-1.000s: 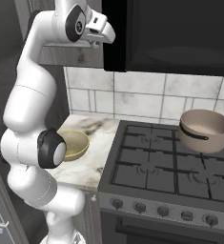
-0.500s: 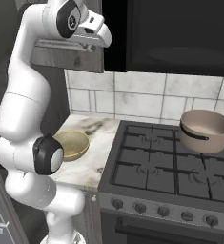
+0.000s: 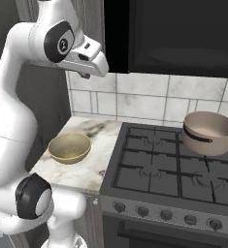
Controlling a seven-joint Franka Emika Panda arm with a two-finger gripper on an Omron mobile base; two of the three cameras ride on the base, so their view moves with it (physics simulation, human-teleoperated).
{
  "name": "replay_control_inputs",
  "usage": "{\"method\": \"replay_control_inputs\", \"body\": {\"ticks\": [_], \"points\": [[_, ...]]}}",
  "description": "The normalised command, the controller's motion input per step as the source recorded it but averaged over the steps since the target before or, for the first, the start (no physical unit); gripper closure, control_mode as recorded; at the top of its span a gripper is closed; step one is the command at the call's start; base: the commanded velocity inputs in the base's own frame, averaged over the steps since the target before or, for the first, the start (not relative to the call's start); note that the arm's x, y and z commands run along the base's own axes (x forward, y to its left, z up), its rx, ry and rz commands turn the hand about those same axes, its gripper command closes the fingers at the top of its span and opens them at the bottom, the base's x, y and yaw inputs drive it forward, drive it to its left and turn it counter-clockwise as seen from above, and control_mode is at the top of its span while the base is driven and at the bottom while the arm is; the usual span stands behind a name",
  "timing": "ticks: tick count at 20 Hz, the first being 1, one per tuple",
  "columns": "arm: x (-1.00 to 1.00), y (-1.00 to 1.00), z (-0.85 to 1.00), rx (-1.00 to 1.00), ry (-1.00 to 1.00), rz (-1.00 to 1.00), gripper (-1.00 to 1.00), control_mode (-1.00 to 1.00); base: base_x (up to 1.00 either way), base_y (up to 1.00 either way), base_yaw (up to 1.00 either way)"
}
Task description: Open the cabinet and move the ladle to the pot. Then close the cabinet.
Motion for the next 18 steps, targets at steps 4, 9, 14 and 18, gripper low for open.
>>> {"method": "replay_control_inputs", "body": {"ticks": [4, 9, 14, 18], "points": [[-0.96, -0.01, -0.46, 0.01, 0.01, 0.00, 1.00, -1.00, 0.00, 0.00, 0.00], [-0.48, -0.23, -0.03, 0.03, 0.00, 0.00, 1.00, -1.00, 0.00, 0.00, 0.00], [0.02, -0.33, 0.00, 0.05, 0.00, 0.00, 1.00, -1.00, 0.00, 0.00, 0.00], [0.24, -0.28, -0.02, 0.14, 0.00, 0.00, 1.00, -1.00, 0.00, 0.00, 0.00]]}}
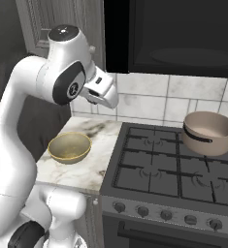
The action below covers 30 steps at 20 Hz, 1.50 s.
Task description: Open the cabinet and move the ladle to the pot. Then close the cabinet.
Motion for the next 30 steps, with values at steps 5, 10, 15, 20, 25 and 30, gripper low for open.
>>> {"method": "replay_control_inputs", "body": {"ticks": [5, 10, 15, 20, 25, 30], "points": [[-0.01, -0.19, -0.01, 0.22, -0.02, 0.00, 1.00, -1.00, 0.00, 0.00, 0.00], [-0.28, -0.12, 0.00, 0.28, -0.09, 0.00, 1.00, -1.00, 0.00, 0.00, 0.00], [-0.32, 0.00, 0.00, 0.31, -0.16, -0.01, 1.00, -1.00, 0.00, 0.00, 0.00], [-0.13, 0.00, -0.01, 0.23, -0.20, -0.01, 1.00, -1.00, 0.00, 0.00, 0.00], [-0.05, 0.00, -0.04, 0.23, -0.18, -0.01, 1.00, -1.00, 0.00, 0.00, 0.00], [-0.01, 0.00, -0.19, 0.27, -0.15, -0.03, 1.00, -1.00, 0.00, 0.00, 0.00]]}}
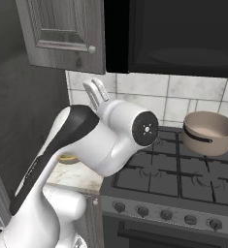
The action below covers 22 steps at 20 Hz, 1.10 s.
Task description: Open the cabinet and move the ladle to the pot. Then close the cabinet.
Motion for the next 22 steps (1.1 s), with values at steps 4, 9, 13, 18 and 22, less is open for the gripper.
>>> {"method": "replay_control_inputs", "body": {"ticks": [4, 9, 13, 18, 22], "points": [[0.00, 0.01, -0.28, 0.31, -0.04, 0.00, 1.00, -1.00, 0.00, 0.00, 0.00], [0.12, 0.15, -0.27, 0.34, 0.00, 0.00, 1.00, -1.00, 0.00, 0.00, 0.00], [0.24, 0.31, -0.16, 0.30, 0.00, 0.02, 1.00, -1.00, 0.00, 0.00, 0.00], [0.39, 0.20, -0.01, 0.30, 0.00, 0.01, 1.00, -1.00, 0.00, 0.00, 0.00], [0.62, 0.09, 0.00, 0.31, 0.00, 0.00, 1.00, -1.00, 0.00, 0.00, 0.00]]}}
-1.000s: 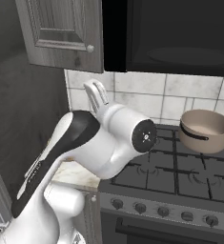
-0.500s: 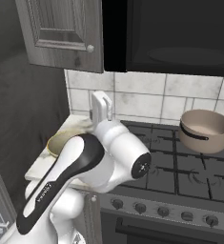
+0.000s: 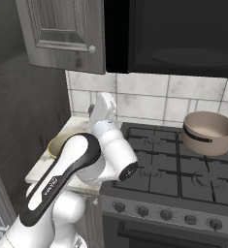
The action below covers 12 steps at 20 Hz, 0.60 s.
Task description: Open the cabinet and move the ladle to the pot. Then close the cabinet.
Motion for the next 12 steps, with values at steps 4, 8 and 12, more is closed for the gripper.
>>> {"method": "replay_control_inputs", "body": {"ticks": [4, 8, 12], "points": [[0.62, 0.07, -0.04, 0.33, 0.03, 0.00, 1.00, -1.00, 0.00, 0.00, 0.00], [0.58, 0.10, -0.01, 0.34, 0.04, 0.00, 1.00, -1.00, 0.00, 0.00, 0.00], [0.43, 0.10, 0.00, 0.34, 0.01, 0.00, 1.00, -1.00, 0.00, 0.00, 0.00]]}}
